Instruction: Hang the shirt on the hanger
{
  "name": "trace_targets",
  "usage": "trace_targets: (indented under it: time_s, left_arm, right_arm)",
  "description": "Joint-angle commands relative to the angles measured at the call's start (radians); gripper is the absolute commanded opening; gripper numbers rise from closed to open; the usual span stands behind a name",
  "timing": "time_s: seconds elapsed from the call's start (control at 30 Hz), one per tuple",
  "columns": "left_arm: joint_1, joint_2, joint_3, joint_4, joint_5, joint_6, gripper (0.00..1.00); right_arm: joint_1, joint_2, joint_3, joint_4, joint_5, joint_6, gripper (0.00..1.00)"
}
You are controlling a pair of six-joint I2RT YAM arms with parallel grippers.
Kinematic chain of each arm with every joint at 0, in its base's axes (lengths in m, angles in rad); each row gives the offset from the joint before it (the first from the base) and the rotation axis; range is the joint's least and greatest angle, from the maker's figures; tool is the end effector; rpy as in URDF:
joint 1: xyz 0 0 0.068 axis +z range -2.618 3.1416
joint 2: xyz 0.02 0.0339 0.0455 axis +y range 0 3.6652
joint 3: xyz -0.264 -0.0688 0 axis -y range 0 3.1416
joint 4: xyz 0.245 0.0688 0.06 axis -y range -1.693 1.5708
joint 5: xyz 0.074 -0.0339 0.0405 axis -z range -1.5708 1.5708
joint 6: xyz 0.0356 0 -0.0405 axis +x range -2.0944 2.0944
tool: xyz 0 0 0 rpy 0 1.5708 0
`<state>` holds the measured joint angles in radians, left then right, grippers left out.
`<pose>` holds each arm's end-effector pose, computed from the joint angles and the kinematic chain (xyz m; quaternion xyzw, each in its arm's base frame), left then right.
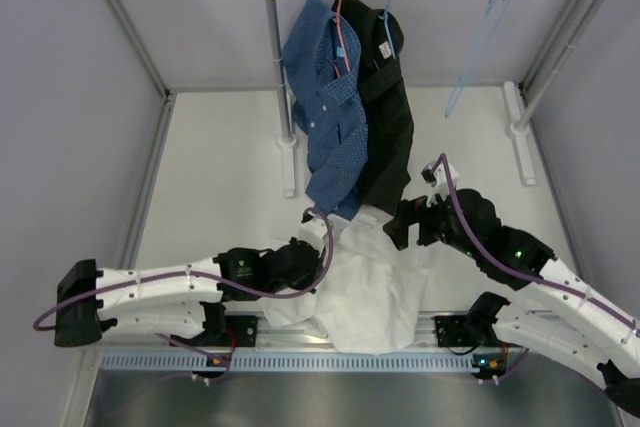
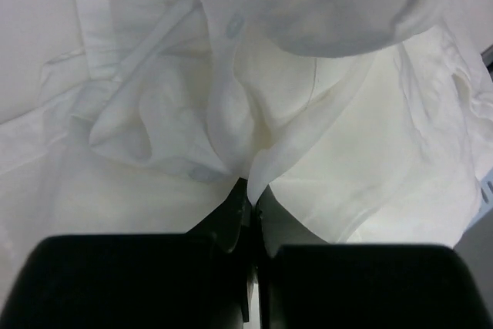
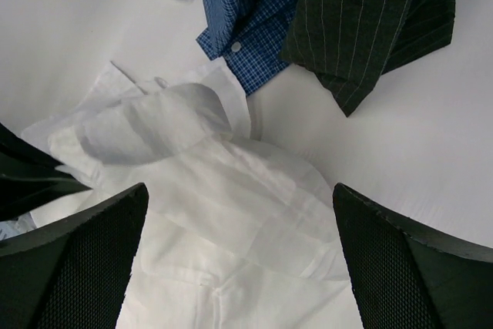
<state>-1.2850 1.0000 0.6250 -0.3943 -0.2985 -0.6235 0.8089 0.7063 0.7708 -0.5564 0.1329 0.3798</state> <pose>0.0678 -0.1937 0.2266 0.2408 0.8800 -0.2356 0.3348 0.1112 0.1097 0.3089 -0.1489 0.8437 0.2398 0.4565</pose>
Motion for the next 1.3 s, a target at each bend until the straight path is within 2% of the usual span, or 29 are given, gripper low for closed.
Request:
trace_targets:
  time_s: [0.0,0.1,0.2,0.33,0.37,0.43,0.47,0.63,0.7,0.8,0.83,0.9,1.0,1.13,1.17,1.2,1.23,1.27]
  left_arm:
    - [-0.004,-0.015,0.087,-0.060,-0.157,-0.030,0.00]
    - [-0.004,-0.063,0.149,-0.134,-0.212,-0.027,0.00]
    - [0.000,-0.116,0.244,-0.211,-0.324,-0.030,0.00]
    - [0.041,-0.152,0.372,-0.305,-0.370,-0.001,0.16]
    - [0.050,-0.150,0.396,-0.319,-0.404,-0.004,0.15]
    - [0.090,-0.138,0.458,-0.343,-0.418,0.002,0.02]
    - [0.104,-0.133,0.478,-0.363,-0.445,-0.001,0.00]
    - [0.202,-0.097,0.608,-0.367,-0.455,0.036,0.00]
    - [0.225,-0.066,0.689,-0.373,-0.417,0.071,0.00]
    - [0.234,-0.011,0.760,-0.368,-0.370,0.082,0.00]
    - [0.239,0.003,0.783,-0.367,-0.363,0.082,0.00]
    - [0.243,0.044,0.886,-0.367,-0.337,0.099,0.00]
    - [0.245,0.092,1.043,-0.390,-0.274,0.126,0.00]
    - [0.245,0.106,1.142,-0.433,-0.289,0.139,0.00]
    - [0.245,0.101,1.142,-0.433,-0.297,0.142,0.00]
    - [0.243,0.095,1.142,-0.434,-0.304,0.146,0.00]
    - [0.245,0.083,1.142,-0.434,-0.313,0.149,0.00]
    - [0.243,0.077,1.142,-0.436,-0.338,0.153,0.00]
  right_arm:
    - [-0.005,-0.013,-0.008,-0.017,-0.018,-0.001,0.99]
    - [-0.004,0.001,-0.015,-0.014,-0.039,-0.012,0.99]
    - [-0.004,0.005,-0.024,0.006,-0.067,-0.016,1.00]
    - [-0.005,-0.001,-0.033,0.047,-0.146,-0.024,0.99]
    - [-0.005,-0.004,-0.042,0.061,-0.176,-0.024,1.00]
    - [-0.004,-0.007,-0.054,0.111,-0.249,-0.028,1.00]
    - [-0.004,-0.008,-0.073,0.131,-0.275,-0.032,0.99]
    - [-0.004,-0.001,-0.143,0.272,-0.484,-0.027,1.00]
    - [0.013,0.028,-0.183,0.364,-0.513,0.011,0.99]
    - [0.099,0.118,-0.191,0.414,-0.400,0.033,0.99]
    - [0.125,0.140,-0.188,0.426,-0.307,0.031,0.99]
    - [0.197,0.183,-0.182,0.489,-0.222,0.025,0.99]
    - [0.237,0.293,-0.168,0.547,-0.032,0.022,0.99]
    - [0.268,0.426,-0.118,0.638,-0.082,0.036,0.99]
    - [0.288,0.450,-0.102,0.633,-0.052,0.036,0.92]
    - [0.302,0.472,-0.079,0.615,-0.012,0.033,0.80]
    - [0.312,0.507,-0.058,0.543,0.117,0.048,0.59]
    - [0.318,0.513,-0.018,0.491,0.187,0.065,0.05]
